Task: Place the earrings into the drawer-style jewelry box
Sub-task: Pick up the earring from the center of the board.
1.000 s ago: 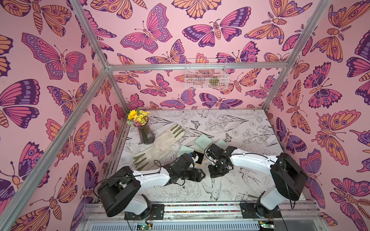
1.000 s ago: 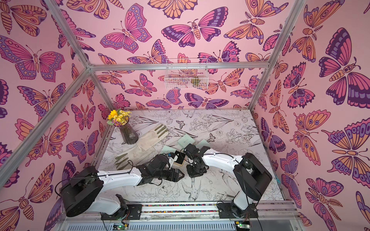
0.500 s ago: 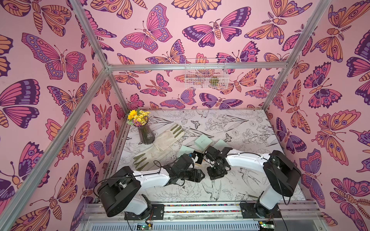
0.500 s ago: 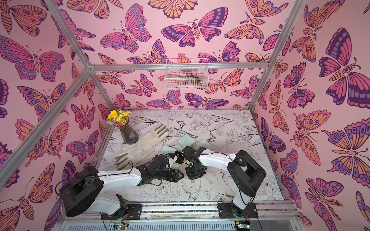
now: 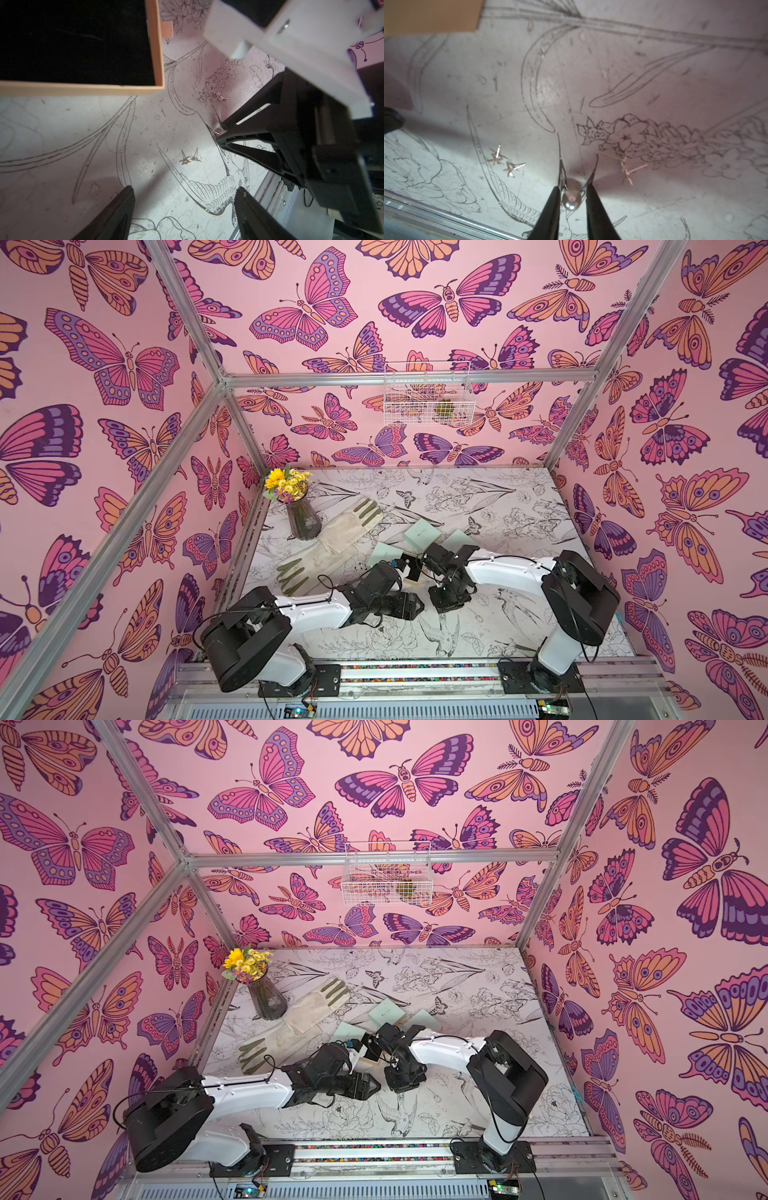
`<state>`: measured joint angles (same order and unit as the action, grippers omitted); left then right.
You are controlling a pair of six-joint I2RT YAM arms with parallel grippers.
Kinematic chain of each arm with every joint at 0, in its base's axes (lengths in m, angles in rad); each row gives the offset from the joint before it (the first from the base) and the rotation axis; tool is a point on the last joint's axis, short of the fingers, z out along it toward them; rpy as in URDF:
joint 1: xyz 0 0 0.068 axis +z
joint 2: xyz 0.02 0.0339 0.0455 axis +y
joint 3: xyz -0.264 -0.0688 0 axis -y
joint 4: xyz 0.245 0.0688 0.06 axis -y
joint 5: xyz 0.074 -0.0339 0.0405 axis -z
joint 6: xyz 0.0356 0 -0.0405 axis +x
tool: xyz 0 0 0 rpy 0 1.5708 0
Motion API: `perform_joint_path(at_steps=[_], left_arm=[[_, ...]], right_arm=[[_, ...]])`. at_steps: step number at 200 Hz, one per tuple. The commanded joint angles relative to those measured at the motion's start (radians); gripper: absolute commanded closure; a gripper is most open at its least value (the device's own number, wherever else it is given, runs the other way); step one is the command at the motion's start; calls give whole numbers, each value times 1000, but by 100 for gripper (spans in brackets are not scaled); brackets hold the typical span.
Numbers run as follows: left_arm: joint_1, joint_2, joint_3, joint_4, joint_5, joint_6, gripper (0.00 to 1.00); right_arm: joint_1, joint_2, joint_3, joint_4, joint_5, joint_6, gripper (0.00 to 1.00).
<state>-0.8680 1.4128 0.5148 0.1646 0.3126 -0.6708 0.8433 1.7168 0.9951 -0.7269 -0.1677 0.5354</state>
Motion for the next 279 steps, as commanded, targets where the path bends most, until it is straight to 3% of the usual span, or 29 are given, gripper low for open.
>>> perform_joint_path(at_steps=[1, 70, 155, 179, 240, 279], left_arm=[[18, -23, -25, 10, -13, 8, 22], [102, -61, -45, 2, 19, 35, 23], [139, -71, -32, -20, 63, 78, 22], [158, -81, -17, -66, 74, 96, 22], [278, -206, -75, -88, 103, 70, 22], [328, -264, -119, -87, 131, 58, 22]], right_arm=[[13, 22, 7, -19, 25, 9, 79], [17, -30, 28, 7, 13, 1, 84], [8, -14, 87, 17, -7, -23, 87], [7, -2, 106, -2, 20, -117, 87], [9, 3, 140, -22, 7, -562, 90], [14, 83, 196, -77, -14, -669, 90]])
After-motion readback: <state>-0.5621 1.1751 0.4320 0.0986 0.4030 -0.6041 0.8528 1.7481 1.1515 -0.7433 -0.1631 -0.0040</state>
